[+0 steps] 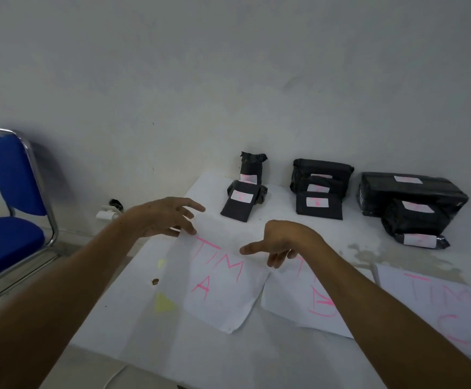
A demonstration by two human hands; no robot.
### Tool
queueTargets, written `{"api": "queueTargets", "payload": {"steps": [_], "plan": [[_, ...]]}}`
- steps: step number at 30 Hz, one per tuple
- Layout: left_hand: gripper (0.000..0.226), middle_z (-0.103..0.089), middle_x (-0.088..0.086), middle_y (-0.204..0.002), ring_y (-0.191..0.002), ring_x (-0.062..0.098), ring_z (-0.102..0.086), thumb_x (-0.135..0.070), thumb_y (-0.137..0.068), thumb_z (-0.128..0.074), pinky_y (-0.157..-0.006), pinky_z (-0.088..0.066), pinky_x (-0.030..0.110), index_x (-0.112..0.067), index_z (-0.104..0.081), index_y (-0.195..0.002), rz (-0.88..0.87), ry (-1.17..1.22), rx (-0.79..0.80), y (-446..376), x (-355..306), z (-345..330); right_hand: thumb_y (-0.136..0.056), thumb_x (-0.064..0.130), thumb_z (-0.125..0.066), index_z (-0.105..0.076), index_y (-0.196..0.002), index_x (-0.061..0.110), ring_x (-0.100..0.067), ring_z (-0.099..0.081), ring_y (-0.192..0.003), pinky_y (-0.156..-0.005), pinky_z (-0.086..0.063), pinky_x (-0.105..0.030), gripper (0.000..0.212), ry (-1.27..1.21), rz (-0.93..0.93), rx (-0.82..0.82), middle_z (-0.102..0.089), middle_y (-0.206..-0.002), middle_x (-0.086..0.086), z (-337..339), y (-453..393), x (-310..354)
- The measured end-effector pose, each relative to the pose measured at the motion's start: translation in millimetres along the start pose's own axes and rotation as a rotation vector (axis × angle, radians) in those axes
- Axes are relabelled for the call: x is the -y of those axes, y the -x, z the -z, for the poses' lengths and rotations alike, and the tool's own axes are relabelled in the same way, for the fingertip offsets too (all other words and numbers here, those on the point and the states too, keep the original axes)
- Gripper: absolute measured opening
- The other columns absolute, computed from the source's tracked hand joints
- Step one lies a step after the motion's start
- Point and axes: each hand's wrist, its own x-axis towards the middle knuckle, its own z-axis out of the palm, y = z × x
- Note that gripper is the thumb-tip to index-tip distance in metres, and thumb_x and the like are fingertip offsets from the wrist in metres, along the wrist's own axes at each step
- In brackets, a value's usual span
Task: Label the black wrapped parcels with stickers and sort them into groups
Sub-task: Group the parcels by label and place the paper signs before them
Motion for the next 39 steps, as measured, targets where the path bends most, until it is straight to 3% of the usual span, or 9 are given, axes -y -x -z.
{"api": "queueTargets", "payload": {"steps": [3, 8, 13, 17, 24, 29, 33, 36, 39], "plan": [[0.040, -0.062, 0.011, -0.111, -0.096, 0.022, -0.065, 0.012, -0.088, -0.064, -0.076, -0.057, 0.027, -0.014, -0.072, -0.118, -0.111, 0.192, -0.026, 11, 4, 1, -0.078, 0.064, -0.076, -0.049, -0.089, 0.013, -0.019, -0.075, -0.077, -0.066, -0.053, -0.027, 0.059, -0.135, 0.024, 0.000, -0.079, -0.102, -0.009, -3, 8, -4], [0.024, -0.065, 0.017, -0.100, -0.087, 0.023, -0.063, 0.008, -0.093, -0.058, -0.086, -0.053, 0.032, -0.006, -0.075, -0.103, -0.216, 0.537, -0.160, 12, 3, 1, -0.076, 0.056, -0.082, -0.054, -0.119, 0.011, -0.025, -0.073, -0.094, -0.079, -0.062, -0.036, 0.068, -0.260, 0.075, -0.067, -0.065, -0.121, -0.010, -2, 34, -12], [0.025, -0.069, 0.012, -0.086, -0.081, 0.021, -0.063, 0.011, -0.091, -0.055, -0.082, -0.053, 0.027, -0.004, -0.074, -0.098, -0.356, 0.732, -0.332, 11, -9, -9, -0.081, 0.017, -0.085, -0.067, -0.105, 0.015, -0.026, -0.072, -0.100, -0.086, -0.063, -0.043, 0.030, -0.741, 0.305, -0.262, -0.071, -0.116, -0.013, 8, 40, -13], [0.022, -0.071, 0.014, -0.092, -0.085, 0.020, -0.068, 0.009, -0.088, -0.061, -0.077, -0.057, 0.021, -0.005, -0.075, -0.097, -0.422, 0.693, -0.443, 2, -11, -12, -0.085, 0.018, -0.079, -0.072, -0.098, 0.021, -0.024, -0.068, -0.103, -0.092, -0.060, -0.045, 0.014, -0.662, 0.363, -0.482, -0.069, -0.110, -0.005, 15, 32, -10], [0.019, -0.069, 0.011, -0.091, -0.089, 0.023, -0.063, 0.003, -0.084, -0.070, -0.089, -0.053, 0.032, -0.009, -0.075, -0.097, -0.397, 0.599, -0.590, -24, -5, -15, -0.096, 0.018, -0.068, -0.072, -0.115, 0.014, -0.013, -0.058, -0.095, -0.068, -0.043, -0.014, 0.019, -0.451, 0.423, -0.599, -0.062, -0.101, 0.006, 14, 9, -10], [0.018, -0.064, 0.011, -0.096, -0.085, 0.027, -0.057, -0.010, -0.083, -0.070, -0.076, -0.045, 0.036, -0.008, -0.057, -0.096, -0.251, 0.035, -1.062, -26, 11, -43, -0.098, 0.021, -0.064, -0.075, -0.112, 0.016, -0.013, -0.061, -0.100, -0.078, -0.046, -0.019, 0.018, -0.504, 0.460, -0.657, -0.067, -0.105, 0.007, 22, -11, -12], [0.012, -0.069, -0.006, -0.079, -0.075, 0.015, -0.065, -0.018, -0.081, -0.073, -0.075, -0.056, 0.037, -0.021, -0.062, -0.083, -0.484, -0.321, -0.602, -14, 45, -91, -0.098, 0.023, -0.064, -0.076, -0.111, 0.019, -0.011, -0.061, -0.097, -0.074, -0.045, -0.017, 0.017, -0.594, 0.457, -0.652, -0.067, -0.101, 0.010, 25, -22, -15], [0.038, -0.065, -0.011, -0.129, -0.119, 0.009, -0.059, -0.047, -0.094, -0.061, -0.106, -0.043, 0.024, -0.030, -0.063, -0.127, -0.543, -0.558, -0.305, -8, 63, -119, -0.099, 0.022, -0.064, -0.075, -0.107, 0.021, -0.013, -0.062, -0.096, -0.075, -0.047, -0.022, 0.014, -0.648, 0.454, -0.634, -0.067, -0.101, 0.009, 24, -27, -20], [0.084, -0.021, -0.015, -0.166, -0.154, 0.008, -0.016, -0.077, -0.086, -0.019, -0.122, -0.011, 0.026, -0.034, -0.029, -0.157, -0.492, -0.789, -0.153, -4, 74, -134, -0.099, 0.022, -0.064, -0.074, -0.103, 0.024, -0.008, -0.062, -0.091, -0.082, -0.054, -0.031, 0.011, -0.659, 0.454, -0.631, -0.066, -0.097, 0.015, 21, -27, -25]]}}
